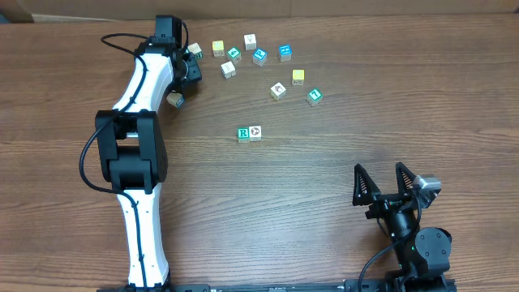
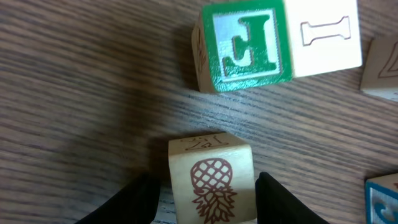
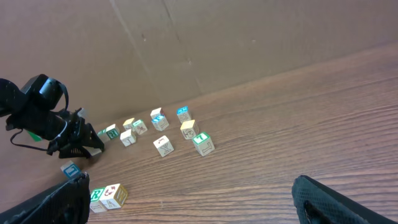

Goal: Form a horizontal line
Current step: 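Close the left gripper on the pineapple block and lift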

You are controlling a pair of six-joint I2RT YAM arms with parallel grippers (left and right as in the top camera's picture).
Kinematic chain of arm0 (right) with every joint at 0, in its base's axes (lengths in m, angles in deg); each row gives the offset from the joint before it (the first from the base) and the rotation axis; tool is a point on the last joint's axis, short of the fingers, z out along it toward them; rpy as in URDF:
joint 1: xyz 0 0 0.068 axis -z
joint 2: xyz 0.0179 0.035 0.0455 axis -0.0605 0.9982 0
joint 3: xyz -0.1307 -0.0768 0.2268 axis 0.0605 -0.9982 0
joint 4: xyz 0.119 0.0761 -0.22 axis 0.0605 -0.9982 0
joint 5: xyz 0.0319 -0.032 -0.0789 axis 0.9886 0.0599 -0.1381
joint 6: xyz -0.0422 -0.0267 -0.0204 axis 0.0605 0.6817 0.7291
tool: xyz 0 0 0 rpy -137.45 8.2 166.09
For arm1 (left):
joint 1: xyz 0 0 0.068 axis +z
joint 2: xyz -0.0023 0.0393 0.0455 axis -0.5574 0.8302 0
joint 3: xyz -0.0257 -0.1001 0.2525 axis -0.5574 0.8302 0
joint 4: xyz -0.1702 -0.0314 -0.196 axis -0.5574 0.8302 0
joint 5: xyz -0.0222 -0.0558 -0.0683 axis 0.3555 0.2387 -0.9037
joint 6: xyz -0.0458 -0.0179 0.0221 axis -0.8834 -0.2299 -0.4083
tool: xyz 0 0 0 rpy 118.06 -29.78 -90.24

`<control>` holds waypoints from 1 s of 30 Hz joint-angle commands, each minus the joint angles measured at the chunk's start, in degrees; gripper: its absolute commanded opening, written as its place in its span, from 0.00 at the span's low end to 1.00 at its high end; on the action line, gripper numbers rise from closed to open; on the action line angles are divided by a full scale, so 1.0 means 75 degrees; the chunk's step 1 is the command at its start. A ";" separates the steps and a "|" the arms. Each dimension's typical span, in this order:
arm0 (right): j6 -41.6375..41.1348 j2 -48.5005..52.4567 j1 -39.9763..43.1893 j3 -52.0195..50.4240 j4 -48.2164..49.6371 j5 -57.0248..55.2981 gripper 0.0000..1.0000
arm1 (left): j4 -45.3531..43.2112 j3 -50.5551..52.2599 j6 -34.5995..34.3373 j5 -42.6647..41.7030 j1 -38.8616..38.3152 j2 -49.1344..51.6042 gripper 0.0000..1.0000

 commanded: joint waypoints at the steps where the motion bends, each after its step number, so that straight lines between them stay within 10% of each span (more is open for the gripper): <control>1: -0.0017 -0.0090 0.0050 -0.0026 0.0052 0.0015 1.00 | -0.0134 0.0006 -0.0085 0.0111 -0.0044 0.0064 0.49; 30: -0.0017 -0.0090 0.0050 -0.0026 0.0052 0.0017 1.00 | 0.0108 -0.0020 -0.0073 0.0114 -0.0105 -0.0781 0.25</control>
